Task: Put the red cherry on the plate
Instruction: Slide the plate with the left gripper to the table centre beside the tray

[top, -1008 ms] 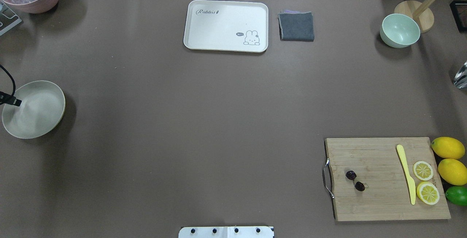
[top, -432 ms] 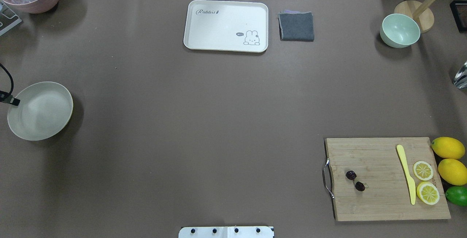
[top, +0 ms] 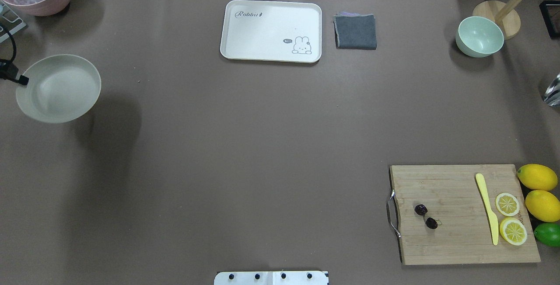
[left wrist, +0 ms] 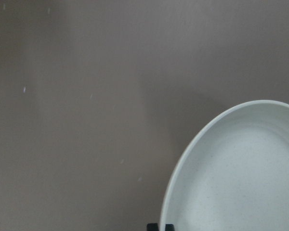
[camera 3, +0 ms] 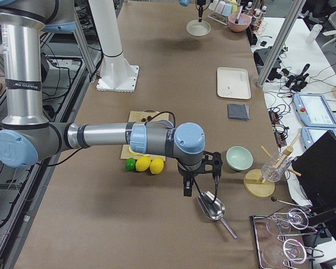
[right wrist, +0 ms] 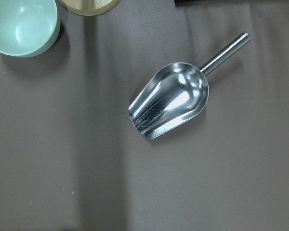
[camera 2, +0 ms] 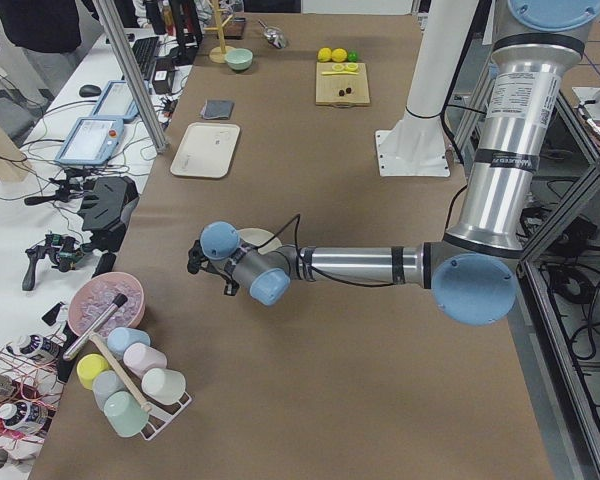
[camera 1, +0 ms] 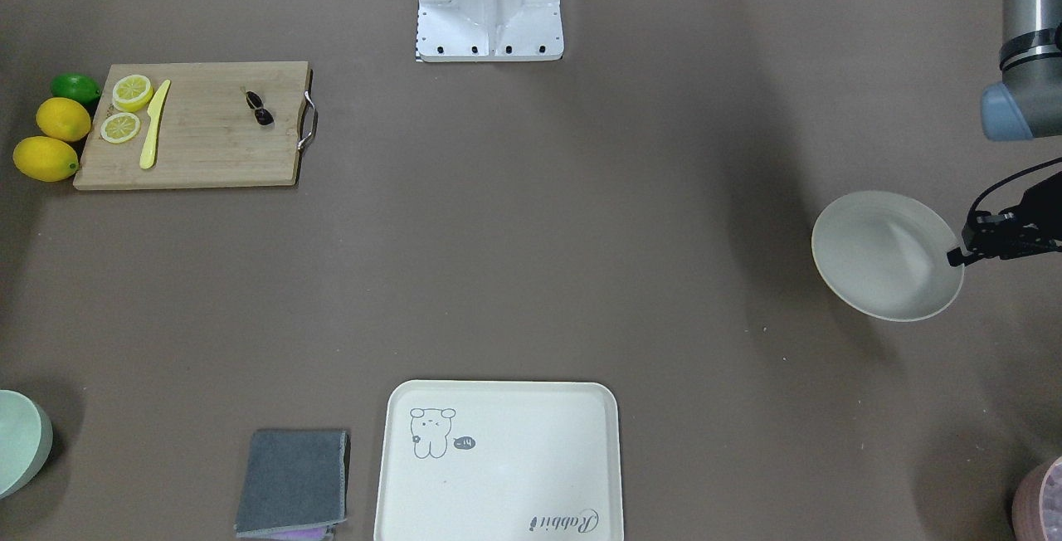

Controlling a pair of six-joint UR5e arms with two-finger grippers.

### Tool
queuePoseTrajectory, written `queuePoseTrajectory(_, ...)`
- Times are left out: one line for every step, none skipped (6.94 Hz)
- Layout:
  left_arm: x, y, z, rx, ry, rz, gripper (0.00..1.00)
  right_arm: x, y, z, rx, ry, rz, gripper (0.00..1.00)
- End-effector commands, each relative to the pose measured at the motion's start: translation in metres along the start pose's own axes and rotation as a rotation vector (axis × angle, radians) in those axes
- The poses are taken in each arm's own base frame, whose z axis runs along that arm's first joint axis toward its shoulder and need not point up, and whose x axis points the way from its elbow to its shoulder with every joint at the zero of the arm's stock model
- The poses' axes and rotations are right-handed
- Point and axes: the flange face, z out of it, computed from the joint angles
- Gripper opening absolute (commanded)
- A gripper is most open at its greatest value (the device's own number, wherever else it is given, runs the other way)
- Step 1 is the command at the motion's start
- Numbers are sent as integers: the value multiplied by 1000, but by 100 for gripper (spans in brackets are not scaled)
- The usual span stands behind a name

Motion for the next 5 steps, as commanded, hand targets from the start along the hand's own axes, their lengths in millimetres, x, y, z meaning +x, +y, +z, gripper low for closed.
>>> queuePoseTrajectory(121,-49,-14,29,67,-193,0,-1,0,-1,2,-2,-1,100)
queuePoseTrajectory(206,-48,-1,23,107,-273,0,-2,0,-2,4,-2,-3,100)
queuePoseTrajectory(293,-31,28,43,120,-325,0,-2,0,-1,2,0,-3,100)
queuePoseTrajectory(375,0,66,51,138,-370,0,-4,-2,-2,4,2,-6,100)
queuePoseTrajectory(431,21,95,62,154,-395,0,-7,-5,-3,6,3,-12,100)
